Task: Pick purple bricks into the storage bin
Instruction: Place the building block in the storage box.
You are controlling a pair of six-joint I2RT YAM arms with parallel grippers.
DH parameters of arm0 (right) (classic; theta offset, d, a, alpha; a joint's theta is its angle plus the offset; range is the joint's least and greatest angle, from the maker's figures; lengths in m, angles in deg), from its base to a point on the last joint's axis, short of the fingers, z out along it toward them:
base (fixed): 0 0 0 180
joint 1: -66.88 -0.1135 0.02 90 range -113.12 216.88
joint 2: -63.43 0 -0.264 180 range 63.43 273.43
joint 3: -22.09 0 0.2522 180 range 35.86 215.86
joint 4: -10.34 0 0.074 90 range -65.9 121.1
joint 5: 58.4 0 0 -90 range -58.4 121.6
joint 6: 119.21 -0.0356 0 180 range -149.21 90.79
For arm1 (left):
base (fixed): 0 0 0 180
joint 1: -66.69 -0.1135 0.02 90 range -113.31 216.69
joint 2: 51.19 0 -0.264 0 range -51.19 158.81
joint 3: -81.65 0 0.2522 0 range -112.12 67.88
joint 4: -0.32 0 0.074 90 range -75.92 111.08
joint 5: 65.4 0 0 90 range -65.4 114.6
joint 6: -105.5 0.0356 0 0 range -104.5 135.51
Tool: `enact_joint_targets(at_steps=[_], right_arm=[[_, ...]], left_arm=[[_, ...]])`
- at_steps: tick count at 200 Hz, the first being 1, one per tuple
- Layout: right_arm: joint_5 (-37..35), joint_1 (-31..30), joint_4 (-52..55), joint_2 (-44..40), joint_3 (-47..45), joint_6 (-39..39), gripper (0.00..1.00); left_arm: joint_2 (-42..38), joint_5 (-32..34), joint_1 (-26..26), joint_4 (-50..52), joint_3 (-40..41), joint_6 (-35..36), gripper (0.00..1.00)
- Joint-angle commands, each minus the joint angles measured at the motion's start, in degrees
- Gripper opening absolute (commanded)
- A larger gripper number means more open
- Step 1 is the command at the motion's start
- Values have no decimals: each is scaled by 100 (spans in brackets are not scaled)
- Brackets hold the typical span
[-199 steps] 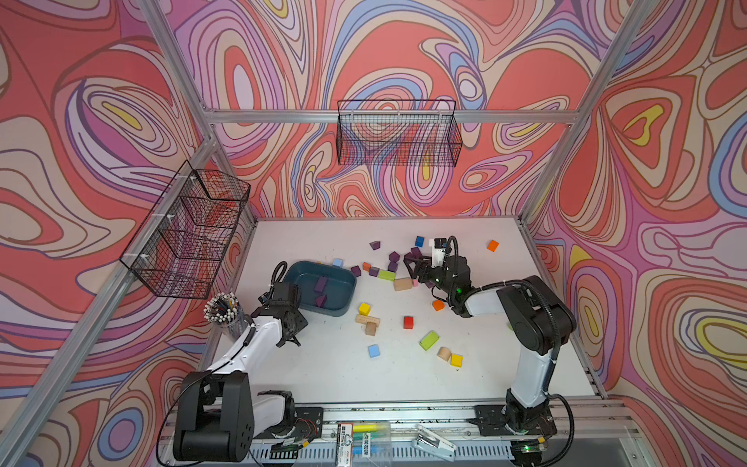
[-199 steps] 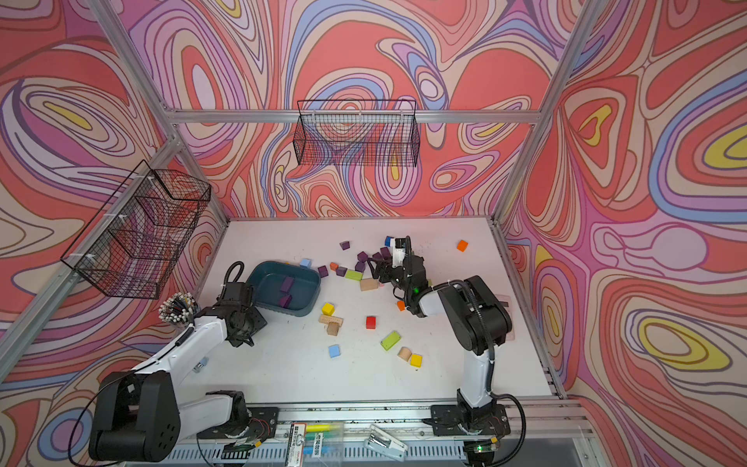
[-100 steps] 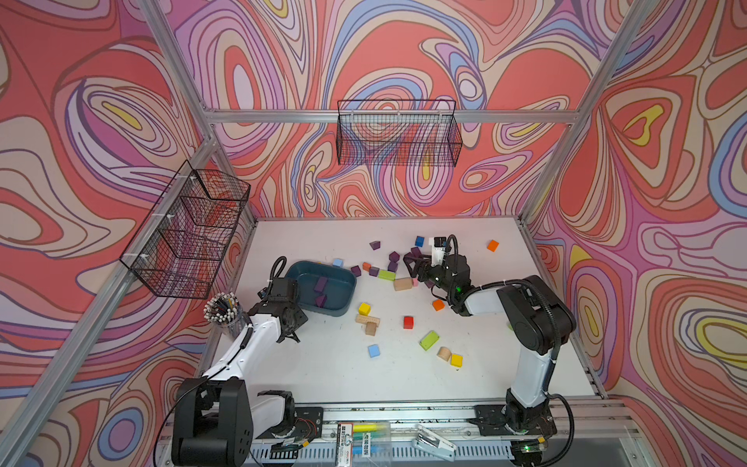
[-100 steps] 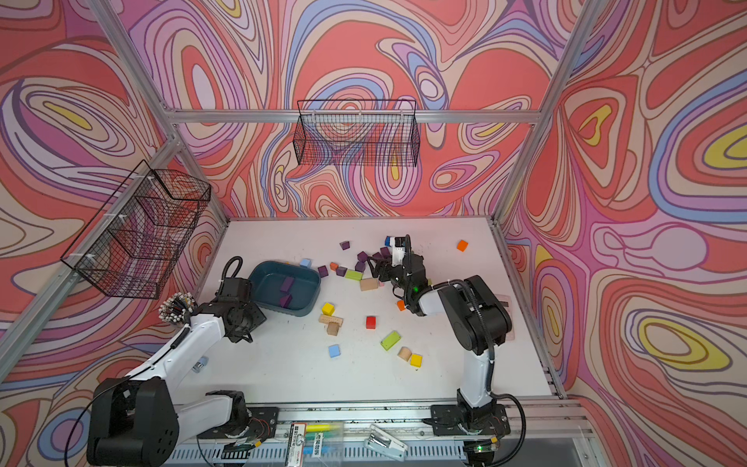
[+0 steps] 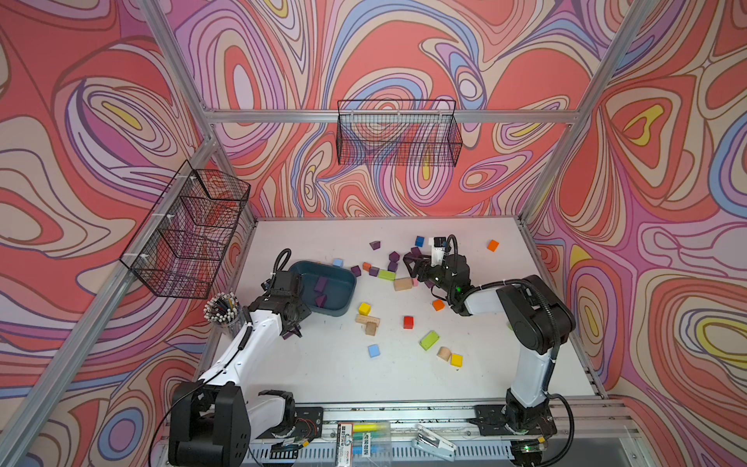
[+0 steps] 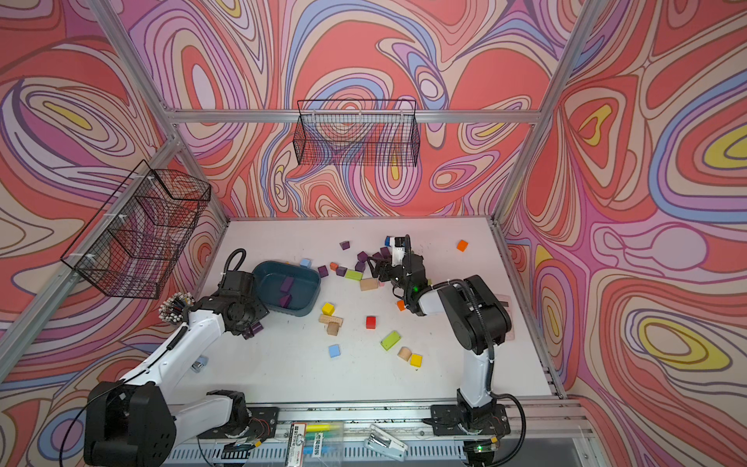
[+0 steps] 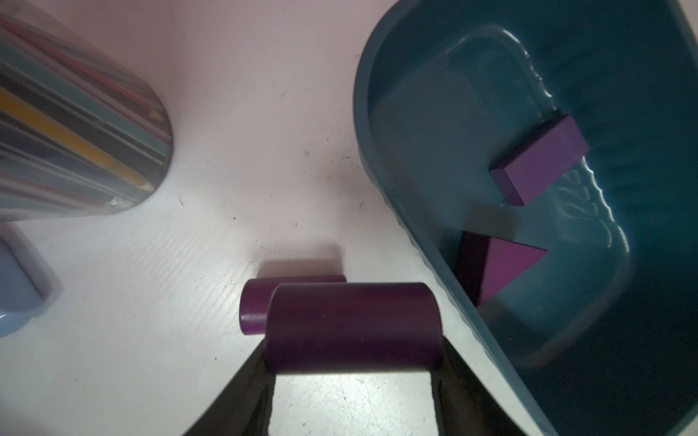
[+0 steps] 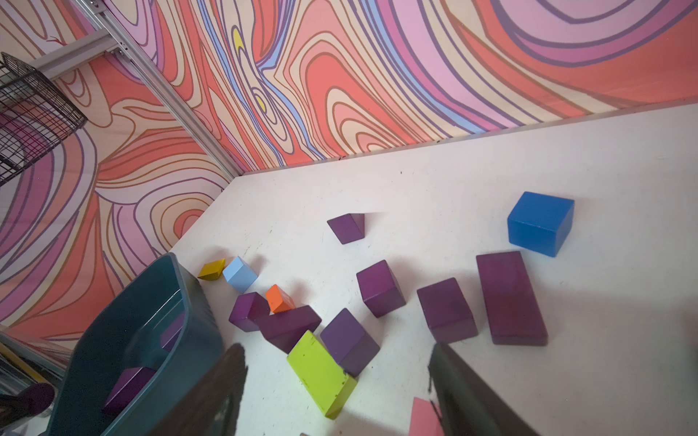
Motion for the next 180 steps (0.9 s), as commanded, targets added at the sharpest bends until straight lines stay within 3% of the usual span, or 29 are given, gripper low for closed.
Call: enact_joint_targets(at_steps=[1,63,95,124,160,180], right_arm=[[34,11,-3,90,99,-34,80],[311,-14,67,136,218,0,79],[152,-395,554,45,394,428,79],[-352,-997,742,-79,410,506,79],[-1713,-2541,1058,-7,696,781,79],[-2064,-3061,941,128,730,695,79]], left_arm=[[-73,150,92,259,-209,-7,43],[-260,235,517,258,-748,224,43],[347,16,649,4,-1233,576,43],[1218,-305,656,-184,-1666,771,43],[2050,-567,656,-183,-2167,941,43],[2357,-666,656,-237,-2272,976,44]])
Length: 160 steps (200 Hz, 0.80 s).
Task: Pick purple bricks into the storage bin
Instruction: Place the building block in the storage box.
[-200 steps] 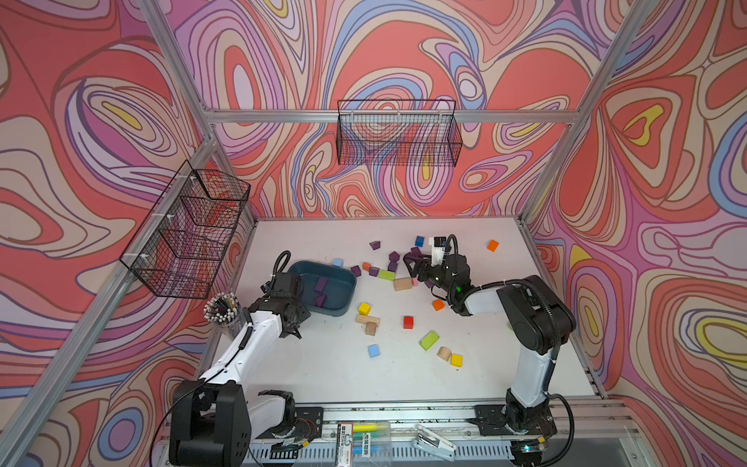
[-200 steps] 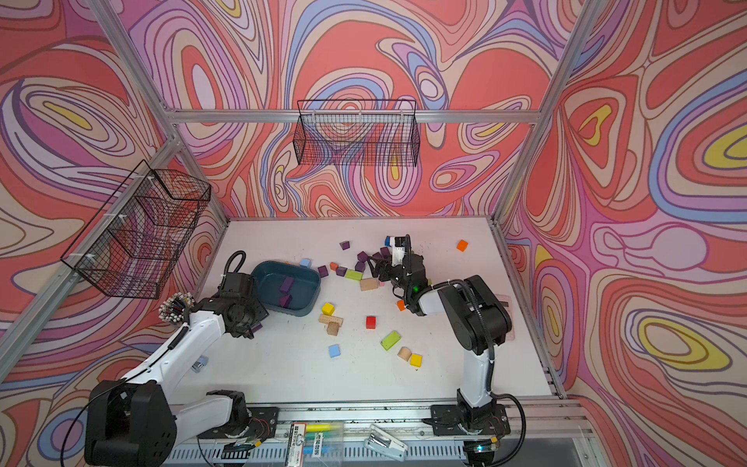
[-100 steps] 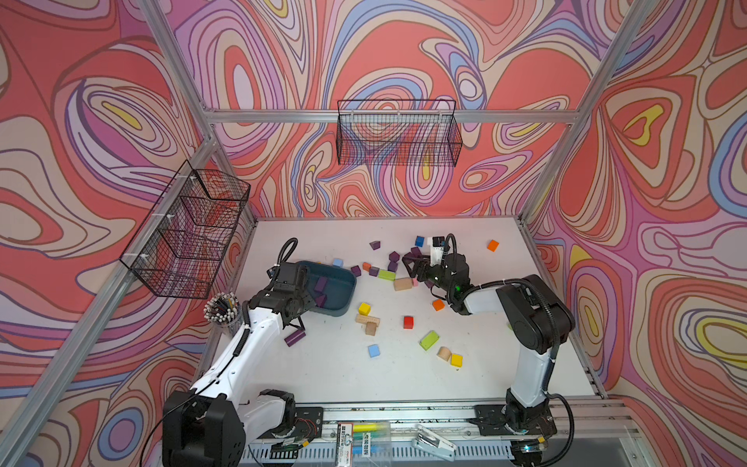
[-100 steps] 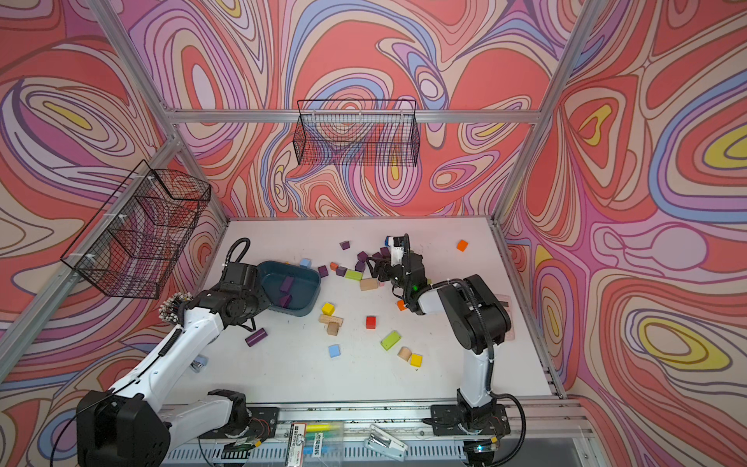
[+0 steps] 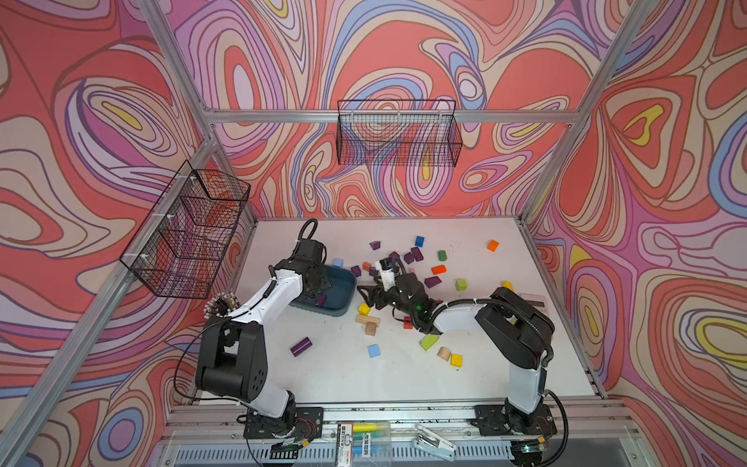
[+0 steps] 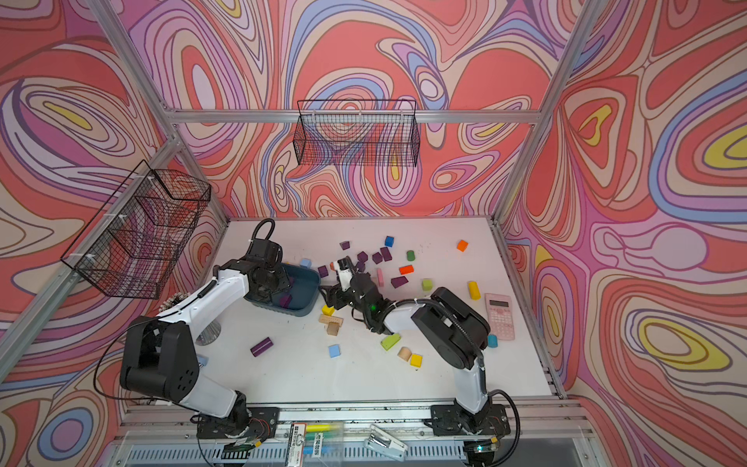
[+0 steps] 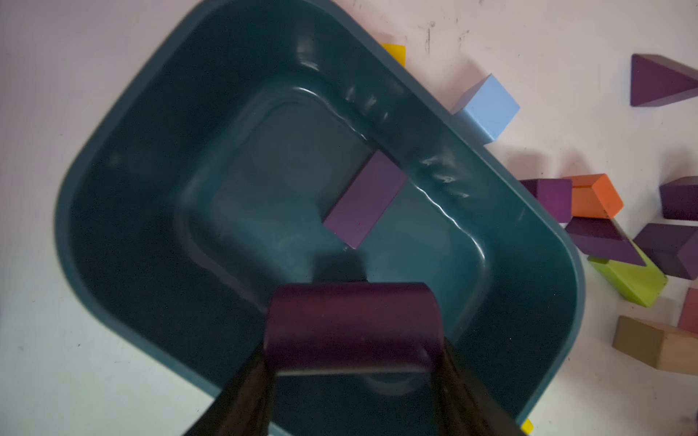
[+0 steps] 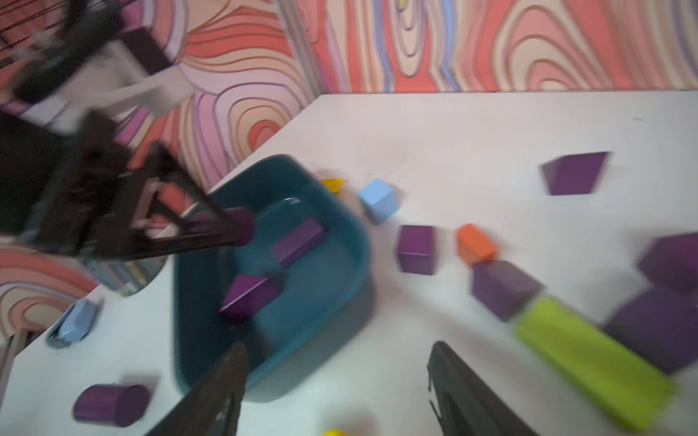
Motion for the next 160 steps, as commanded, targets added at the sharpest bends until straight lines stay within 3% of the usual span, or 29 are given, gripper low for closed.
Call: enact_joint_targets(at_steps=[1,40,103,160], right_arm=[[-857,-533,-1,91,134,108,79],[-1579,-1451,144,274,287,219,79],[-2323,-2745,687,737,642,348,79],[-2877,-3422,1207,985,848,68,79]], left_arm=[[252,-198,20,-55,-243,144,44],[653,-361,3,-8,-371,215,46],[873,-638,-137,222,-459,465,66],[886,-797,-191,111,-389,557,76]])
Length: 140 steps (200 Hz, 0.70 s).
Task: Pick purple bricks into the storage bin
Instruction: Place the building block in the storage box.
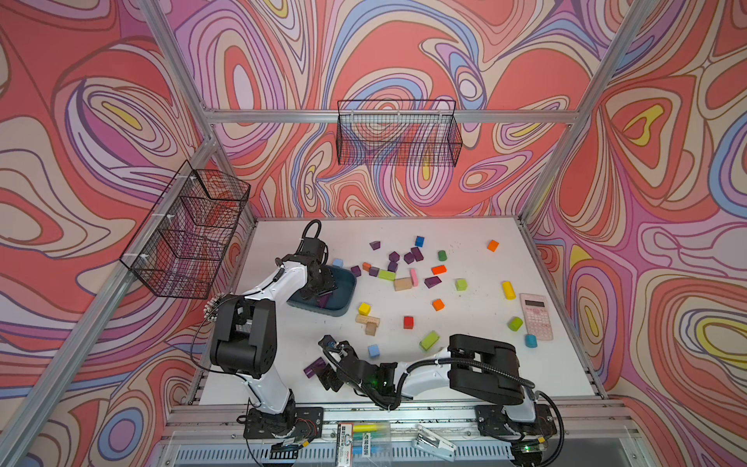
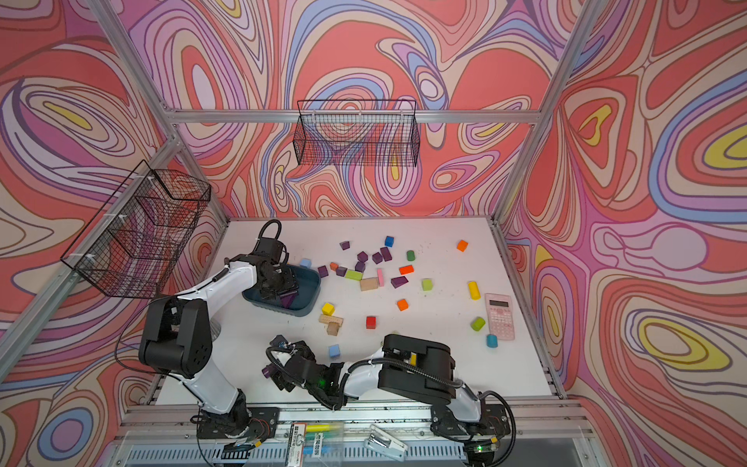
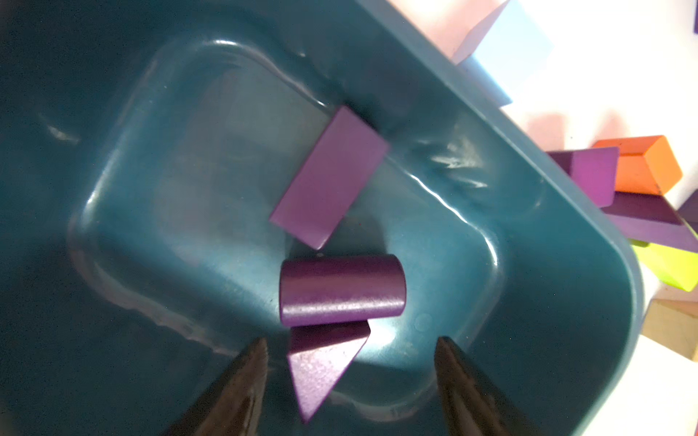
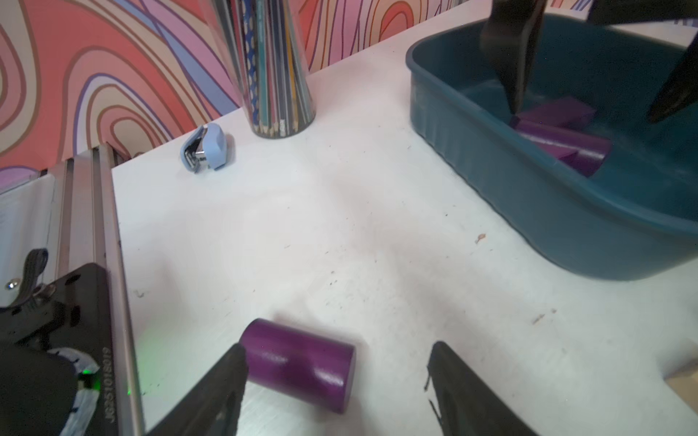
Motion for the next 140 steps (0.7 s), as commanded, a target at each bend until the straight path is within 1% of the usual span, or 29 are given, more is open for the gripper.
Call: enact_joint_targets(at_steps=[1,40,61,90,112,140], right_arm=[[-441,-140,339,230,213,-144,79],[-468,-195,994,690,720,-464,79],[-617,-199,1182,940,914,-701,78],[-613,-204,1402,1275,1247,-876,78],[-625,-213,1249,1341,1238,-921,78],[-617,-210,1163,1458,1356,-712,79]], left_arm=[[50,-124,-33,81,-50,96,76],[21,-242,-116,48,-82,126,76],[-33,-322,-206,-30,-26,123,76],[-60,-526,-340,-118,19,62,76],[-112,-587,-367,-113,47,43,76],[-205,-652,-367,-78,5,20,77]])
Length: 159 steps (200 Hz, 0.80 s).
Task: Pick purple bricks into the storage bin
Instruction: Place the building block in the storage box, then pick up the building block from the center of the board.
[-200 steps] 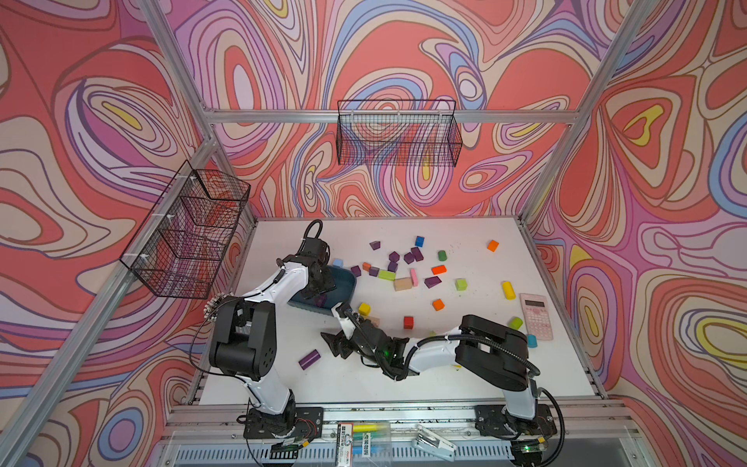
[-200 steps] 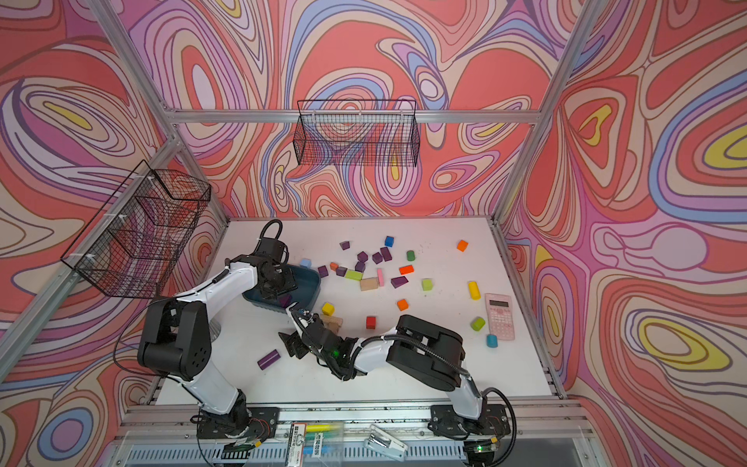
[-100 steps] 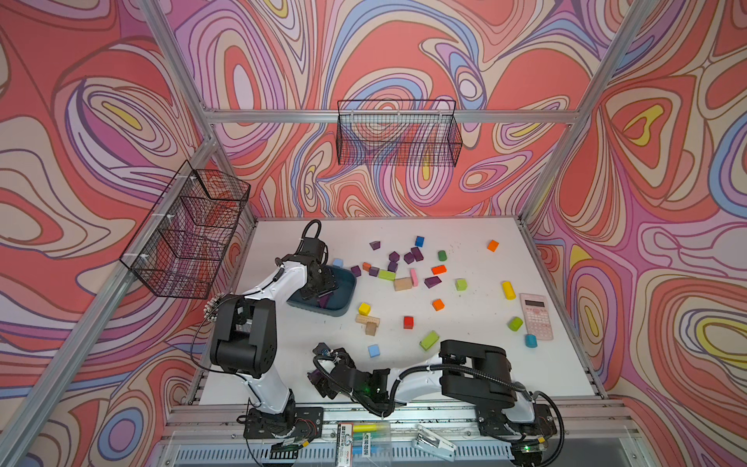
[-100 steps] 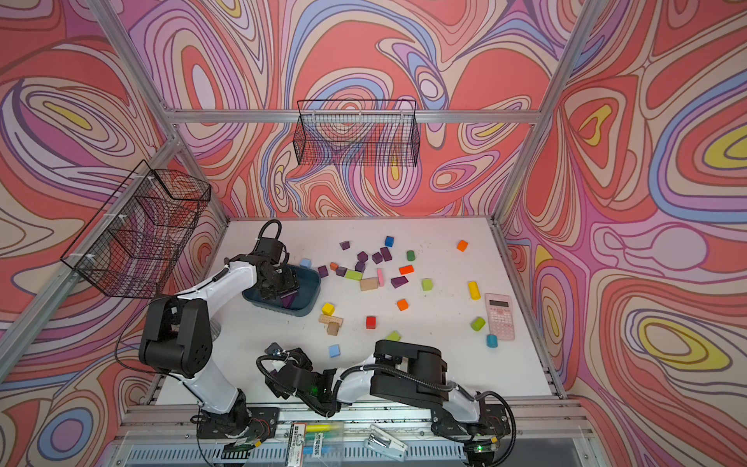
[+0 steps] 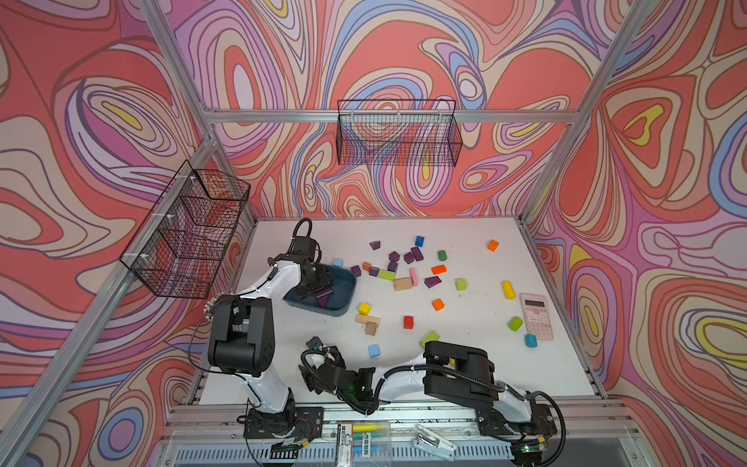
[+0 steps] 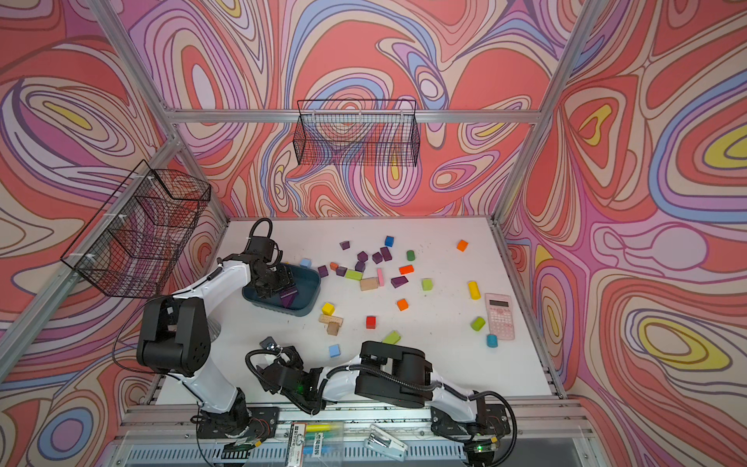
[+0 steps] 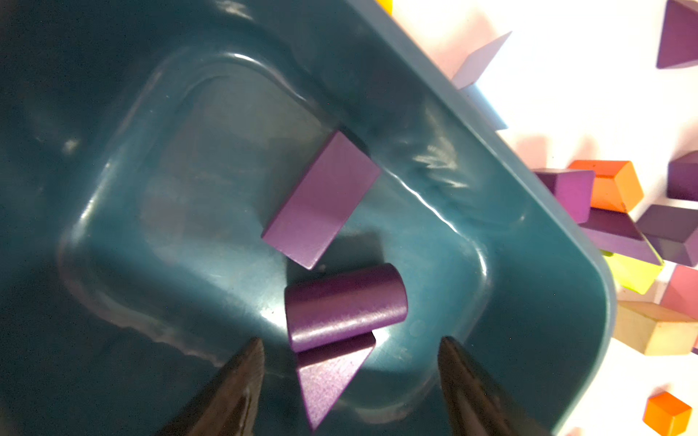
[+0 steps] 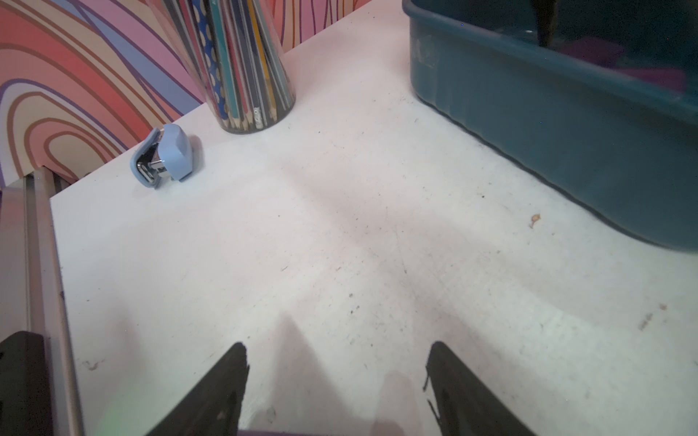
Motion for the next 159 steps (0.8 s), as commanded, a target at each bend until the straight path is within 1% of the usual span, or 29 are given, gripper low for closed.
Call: enact_joint_targets(at_steps=[1,39,44,55,81,112,159], right_arm=[[-13,-45,456,371,-17,130,79],[-51,-29,157,527,87,547,80],[-39,-21,66,540,44,561,80],[-15,-12,-97,545,-57,600,80],[-72,62,-417,503,-327,723,80],[-221,195,-849,308,-775,915,80],[-396,438,-1431,-155,-1544,1260,80]], left_arm=[[-219,-119,-15,42,2,-15,77],[-492,-88,-15,297,-130,-62,82],[-557,-102,-15,325,-140,-82,87],[-698,-126,-15,408,-177,-123,89],[-1068,-142,-15,638,-211,-113,90],[-1498,-171,-7,810,-65,-110,91],[-1768,-186,2,1059,45,-21,91]])
